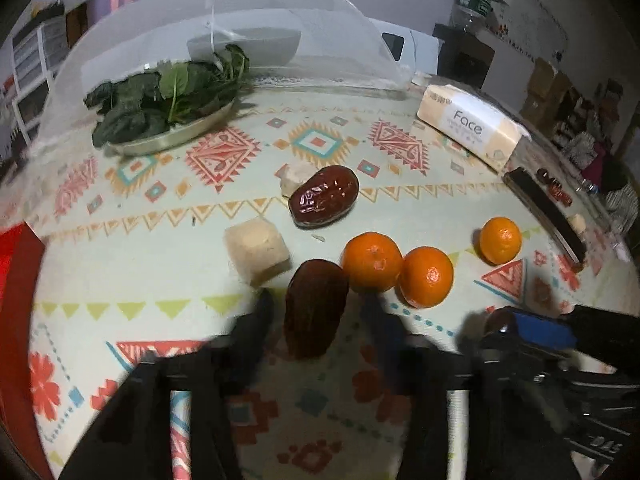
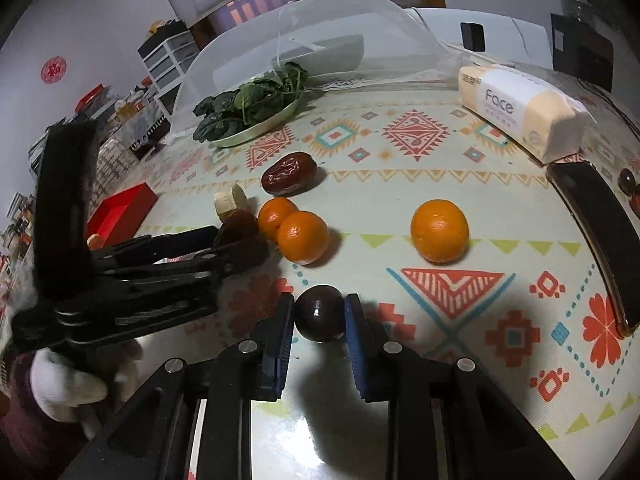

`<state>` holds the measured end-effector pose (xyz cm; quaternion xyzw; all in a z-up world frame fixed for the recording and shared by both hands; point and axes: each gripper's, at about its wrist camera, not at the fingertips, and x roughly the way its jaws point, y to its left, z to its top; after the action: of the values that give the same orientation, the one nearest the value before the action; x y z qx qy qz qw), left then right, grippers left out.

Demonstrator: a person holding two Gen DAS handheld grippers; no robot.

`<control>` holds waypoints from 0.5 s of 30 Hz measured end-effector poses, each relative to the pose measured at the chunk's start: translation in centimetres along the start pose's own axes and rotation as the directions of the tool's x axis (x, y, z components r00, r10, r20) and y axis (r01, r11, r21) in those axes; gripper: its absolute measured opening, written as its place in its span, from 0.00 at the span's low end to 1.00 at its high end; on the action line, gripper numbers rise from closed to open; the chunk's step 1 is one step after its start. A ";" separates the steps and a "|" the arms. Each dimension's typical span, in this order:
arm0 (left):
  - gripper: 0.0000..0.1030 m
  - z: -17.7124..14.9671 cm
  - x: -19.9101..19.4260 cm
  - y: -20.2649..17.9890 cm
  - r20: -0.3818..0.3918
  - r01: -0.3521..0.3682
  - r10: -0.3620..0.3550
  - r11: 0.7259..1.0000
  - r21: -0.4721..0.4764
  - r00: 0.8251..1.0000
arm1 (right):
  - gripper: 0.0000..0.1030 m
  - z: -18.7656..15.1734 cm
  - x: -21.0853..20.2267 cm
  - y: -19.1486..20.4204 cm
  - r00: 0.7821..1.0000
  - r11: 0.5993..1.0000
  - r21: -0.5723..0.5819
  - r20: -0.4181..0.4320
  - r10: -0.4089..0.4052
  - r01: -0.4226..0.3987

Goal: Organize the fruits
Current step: 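Grasp a red date with the left gripper while the right grasps a dark plum, then drop the red date and dark plum into the red tray, opening both grippers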

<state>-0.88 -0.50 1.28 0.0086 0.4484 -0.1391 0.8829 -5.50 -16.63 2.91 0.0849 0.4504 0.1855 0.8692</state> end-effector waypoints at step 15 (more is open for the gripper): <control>0.28 -1.6 -9.6 7.6 0.157 0.052 -0.021 0.979 -0.199 0.987 | 0.27 1.2 -0.6 5.4 0.999 0.997 -0.055 0.012 0.051 -0.050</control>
<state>-5.53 9.28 7.11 -0.1002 0.3905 -0.1094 0.9086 -6.17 -11.92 5.71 0.0736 0.4371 0.2193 0.8692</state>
